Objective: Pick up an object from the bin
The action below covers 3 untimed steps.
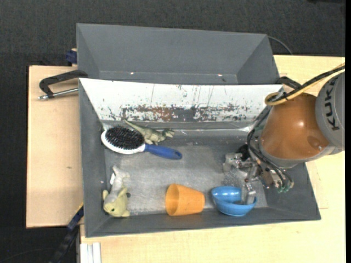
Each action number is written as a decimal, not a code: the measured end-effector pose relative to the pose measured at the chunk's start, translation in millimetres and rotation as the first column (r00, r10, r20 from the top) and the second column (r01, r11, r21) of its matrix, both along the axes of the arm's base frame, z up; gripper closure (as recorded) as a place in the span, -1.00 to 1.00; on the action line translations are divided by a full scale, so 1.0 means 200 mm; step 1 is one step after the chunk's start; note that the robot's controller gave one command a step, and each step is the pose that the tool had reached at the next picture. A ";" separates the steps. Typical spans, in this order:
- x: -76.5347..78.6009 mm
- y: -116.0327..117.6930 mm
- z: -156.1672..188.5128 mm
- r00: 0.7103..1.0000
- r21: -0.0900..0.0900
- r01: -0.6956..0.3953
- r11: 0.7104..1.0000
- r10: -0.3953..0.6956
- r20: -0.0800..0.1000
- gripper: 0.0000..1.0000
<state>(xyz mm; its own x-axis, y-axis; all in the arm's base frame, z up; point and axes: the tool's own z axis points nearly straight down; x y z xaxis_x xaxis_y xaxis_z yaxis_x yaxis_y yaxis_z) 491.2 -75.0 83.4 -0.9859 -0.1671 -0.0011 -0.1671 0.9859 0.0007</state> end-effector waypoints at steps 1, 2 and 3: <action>0.22 0.10 -0.06 0.998 0.002 0.068 0.998 -0.068 0.007 -1.00; 0.21 0.09 -0.06 0.998 0.001 0.070 0.998 -0.070 0.004 1.00; 0.21 0.09 -0.06 0.998 0.001 0.070 0.998 -0.070 0.005 -1.00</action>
Offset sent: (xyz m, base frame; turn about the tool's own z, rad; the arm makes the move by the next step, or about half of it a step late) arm 0.0406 0.0169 -0.0134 0.0701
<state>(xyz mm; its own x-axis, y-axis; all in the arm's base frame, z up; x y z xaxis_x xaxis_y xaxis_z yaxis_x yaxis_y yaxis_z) 533.3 -57.2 71.0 -0.9952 -0.0979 -0.0060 -0.0979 0.9952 0.0006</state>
